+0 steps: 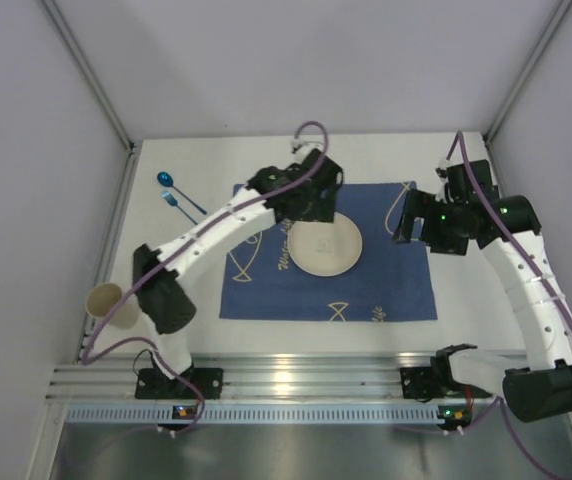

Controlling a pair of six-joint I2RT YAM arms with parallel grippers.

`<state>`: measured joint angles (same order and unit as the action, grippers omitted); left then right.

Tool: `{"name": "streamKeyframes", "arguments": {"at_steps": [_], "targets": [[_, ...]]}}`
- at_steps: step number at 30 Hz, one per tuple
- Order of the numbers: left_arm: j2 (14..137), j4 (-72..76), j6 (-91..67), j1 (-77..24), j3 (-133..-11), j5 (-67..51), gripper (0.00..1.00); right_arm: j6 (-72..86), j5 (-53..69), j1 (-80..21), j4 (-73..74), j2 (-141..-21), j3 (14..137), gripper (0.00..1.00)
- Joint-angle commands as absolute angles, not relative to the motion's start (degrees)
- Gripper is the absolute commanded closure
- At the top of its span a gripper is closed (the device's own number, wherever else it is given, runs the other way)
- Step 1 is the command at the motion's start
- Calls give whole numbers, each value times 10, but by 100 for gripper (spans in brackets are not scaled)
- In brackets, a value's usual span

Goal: Set the dinner table for one person

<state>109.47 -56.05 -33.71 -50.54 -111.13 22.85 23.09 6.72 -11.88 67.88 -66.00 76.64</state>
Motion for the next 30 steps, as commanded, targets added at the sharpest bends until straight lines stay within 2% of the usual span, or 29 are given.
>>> {"name": "streamKeyframes", "arguments": {"at_steps": [1, 5, 7, 12, 19, 30], "targets": [[943, -658, -410, -434, -979, 316, 11, 232, 98, -137, 648, -679, 775, 2], [826, -693, -436, -369, -848, 347, 10, 222, 107, -156, 635, -684, 747, 1], [764, -712, -454, -306, -790, 350, 8, 217, 108, -163, 634, -686, 737, 1], [650, -732, -490, -172, -711, 360, 5, 218, 118, -185, 626, -696, 727, 1], [638, -740, -481, -101, -671, 391, 5, 209, 118, -209, 625, -712, 730, 1], [621, -622, -331, 54, -626, 298, 5, 205, 114, -240, 625, -723, 708, 1]]}}
